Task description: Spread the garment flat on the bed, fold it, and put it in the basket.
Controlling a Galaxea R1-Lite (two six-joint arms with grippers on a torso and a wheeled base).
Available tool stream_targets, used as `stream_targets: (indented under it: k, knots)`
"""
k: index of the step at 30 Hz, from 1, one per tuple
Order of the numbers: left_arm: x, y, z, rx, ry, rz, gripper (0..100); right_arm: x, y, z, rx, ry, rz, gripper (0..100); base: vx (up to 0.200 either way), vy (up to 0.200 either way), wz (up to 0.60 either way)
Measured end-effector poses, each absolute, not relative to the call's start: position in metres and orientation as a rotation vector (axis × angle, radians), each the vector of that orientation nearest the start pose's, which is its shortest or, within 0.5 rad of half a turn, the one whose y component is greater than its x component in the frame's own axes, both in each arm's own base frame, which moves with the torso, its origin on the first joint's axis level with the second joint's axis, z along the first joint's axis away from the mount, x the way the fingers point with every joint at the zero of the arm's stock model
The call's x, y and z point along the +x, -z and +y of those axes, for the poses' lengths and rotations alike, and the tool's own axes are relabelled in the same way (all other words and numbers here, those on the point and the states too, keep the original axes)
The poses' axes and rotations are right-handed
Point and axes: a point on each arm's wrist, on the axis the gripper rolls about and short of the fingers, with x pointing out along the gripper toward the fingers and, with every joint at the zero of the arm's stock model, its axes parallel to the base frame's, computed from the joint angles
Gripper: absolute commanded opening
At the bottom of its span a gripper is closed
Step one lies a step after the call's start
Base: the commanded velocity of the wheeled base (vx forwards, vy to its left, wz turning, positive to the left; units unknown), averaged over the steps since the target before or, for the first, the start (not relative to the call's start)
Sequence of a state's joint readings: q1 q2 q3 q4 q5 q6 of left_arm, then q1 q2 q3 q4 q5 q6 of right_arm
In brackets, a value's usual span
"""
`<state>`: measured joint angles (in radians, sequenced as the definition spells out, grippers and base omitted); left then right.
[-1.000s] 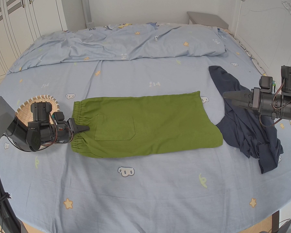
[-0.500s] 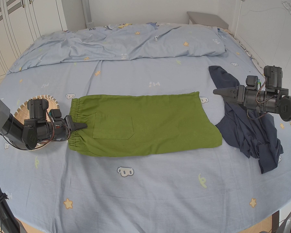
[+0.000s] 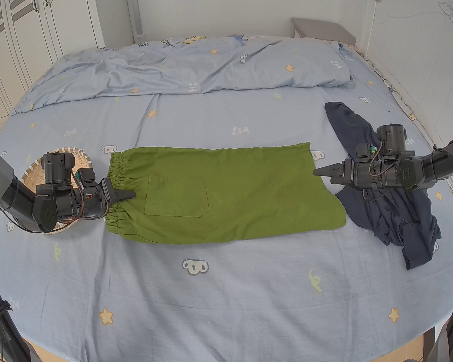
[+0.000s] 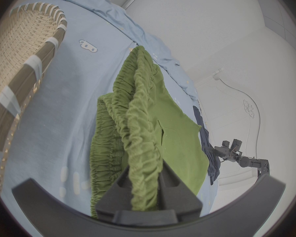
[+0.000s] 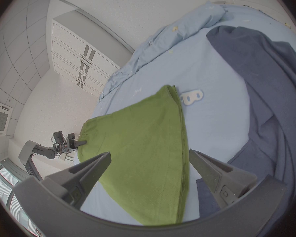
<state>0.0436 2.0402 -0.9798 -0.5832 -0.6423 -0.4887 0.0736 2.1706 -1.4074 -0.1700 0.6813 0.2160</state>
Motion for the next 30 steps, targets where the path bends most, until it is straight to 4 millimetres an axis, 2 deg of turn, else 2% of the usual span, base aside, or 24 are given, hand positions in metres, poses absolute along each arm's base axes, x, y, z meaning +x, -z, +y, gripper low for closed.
stream_targets:
  k: [6, 14, 30]
  knots:
    - [0.373, -0.110, 0.003, -0.627, 0.468, 0.587, 0, 0.433, -0.109, 0.046, 0.377, -0.665, 0.717, 100, 0.000, 0.000, 0.00]
    - [0.372, -0.111, 0.002, -0.625, 0.471, 0.587, 0, 0.437, -0.101, 0.045, 0.374, -0.660, 0.742, 100, 0.000, 0.000, 0.00]
    - [0.370, -0.111, 0.001, -0.625, 0.475, 0.589, 0, 0.438, -0.089, 0.067, 0.369, -0.706, 0.789, 100, 0.000, 0.000, 0.00]
